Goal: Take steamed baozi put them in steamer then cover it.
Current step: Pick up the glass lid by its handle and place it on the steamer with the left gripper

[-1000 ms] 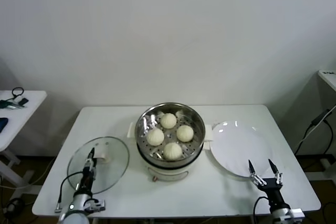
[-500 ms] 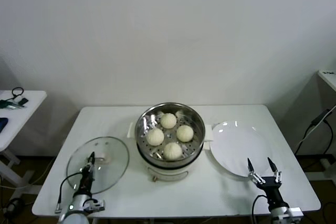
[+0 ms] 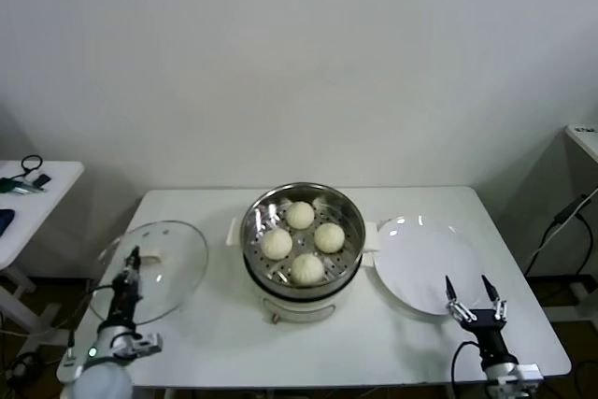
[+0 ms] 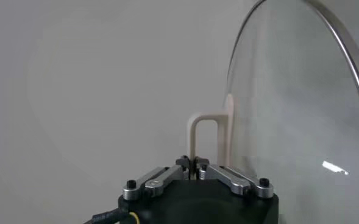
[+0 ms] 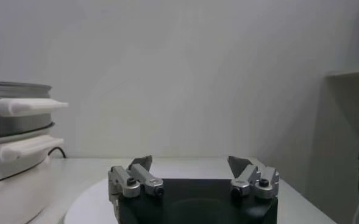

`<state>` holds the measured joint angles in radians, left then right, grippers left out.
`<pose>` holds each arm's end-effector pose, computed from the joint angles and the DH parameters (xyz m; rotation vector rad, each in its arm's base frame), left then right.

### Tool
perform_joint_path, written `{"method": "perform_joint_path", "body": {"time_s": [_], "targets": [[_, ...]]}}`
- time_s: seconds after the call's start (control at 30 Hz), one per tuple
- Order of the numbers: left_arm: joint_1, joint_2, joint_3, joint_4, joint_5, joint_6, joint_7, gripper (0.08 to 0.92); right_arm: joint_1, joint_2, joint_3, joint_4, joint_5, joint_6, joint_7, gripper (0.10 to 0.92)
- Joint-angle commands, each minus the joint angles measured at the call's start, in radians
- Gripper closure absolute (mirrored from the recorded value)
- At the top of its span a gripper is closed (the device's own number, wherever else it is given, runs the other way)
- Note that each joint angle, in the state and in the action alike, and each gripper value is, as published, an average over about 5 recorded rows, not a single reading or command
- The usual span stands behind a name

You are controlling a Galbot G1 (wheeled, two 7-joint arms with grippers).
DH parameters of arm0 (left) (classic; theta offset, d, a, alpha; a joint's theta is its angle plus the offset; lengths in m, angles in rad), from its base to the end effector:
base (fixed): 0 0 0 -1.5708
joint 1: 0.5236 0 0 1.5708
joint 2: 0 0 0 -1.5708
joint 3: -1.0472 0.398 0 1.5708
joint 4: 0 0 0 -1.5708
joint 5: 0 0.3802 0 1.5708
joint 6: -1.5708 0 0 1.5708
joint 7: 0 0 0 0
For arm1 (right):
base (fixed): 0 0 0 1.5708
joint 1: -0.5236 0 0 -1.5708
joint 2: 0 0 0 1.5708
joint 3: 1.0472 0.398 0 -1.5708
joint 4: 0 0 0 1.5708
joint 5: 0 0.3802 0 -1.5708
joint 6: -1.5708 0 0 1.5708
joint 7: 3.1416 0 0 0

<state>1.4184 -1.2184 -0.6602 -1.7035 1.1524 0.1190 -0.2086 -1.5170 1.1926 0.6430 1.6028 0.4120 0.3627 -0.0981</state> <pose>0.2360 0.1682 -0.4230 0.2280 -2.1257 -2.1077 0.1817 -0.1845 -0.4756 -0.0067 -3.1095 0.0138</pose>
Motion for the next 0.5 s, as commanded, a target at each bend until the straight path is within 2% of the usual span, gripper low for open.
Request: {"method": "perform_joint_path", "body": {"time_s": [0.03, 0.17, 0.27, 0.37, 0.5], "targets": [[0.026, 0.073, -0.020, -0.193, -0.147, 0.045, 0.095, 0.862, 0.006, 0.002, 0.012, 0.008, -0.068, -0.050, 0.036, 0.203], [0.038, 0.129, -0.038, -0.328, -0.202, 0.138, 0.174, 0.862, 0.015, 0.001, 0.010, 0.003, -0.078, -0.053, 0.041, 0.203], [0.037, 0.144, -0.011, -0.428, -0.200, 0.224, 0.222, 0.862, 0.021, -0.002, 0.008, -0.006, -0.073, -0.044, 0.041, 0.203], [0.016, 0.139, 0.067, -0.504, -0.140, 0.296, 0.250, 0.862, 0.026, -0.012, 0.004, -0.016, -0.065, -0.032, 0.037, 0.203], [-0.046, 0.106, 0.221, -0.519, 0.028, 0.345, 0.255, 0.862, 0.037, -0.022, -0.005, -0.025, -0.052, -0.025, 0.035, 0.203]]}}
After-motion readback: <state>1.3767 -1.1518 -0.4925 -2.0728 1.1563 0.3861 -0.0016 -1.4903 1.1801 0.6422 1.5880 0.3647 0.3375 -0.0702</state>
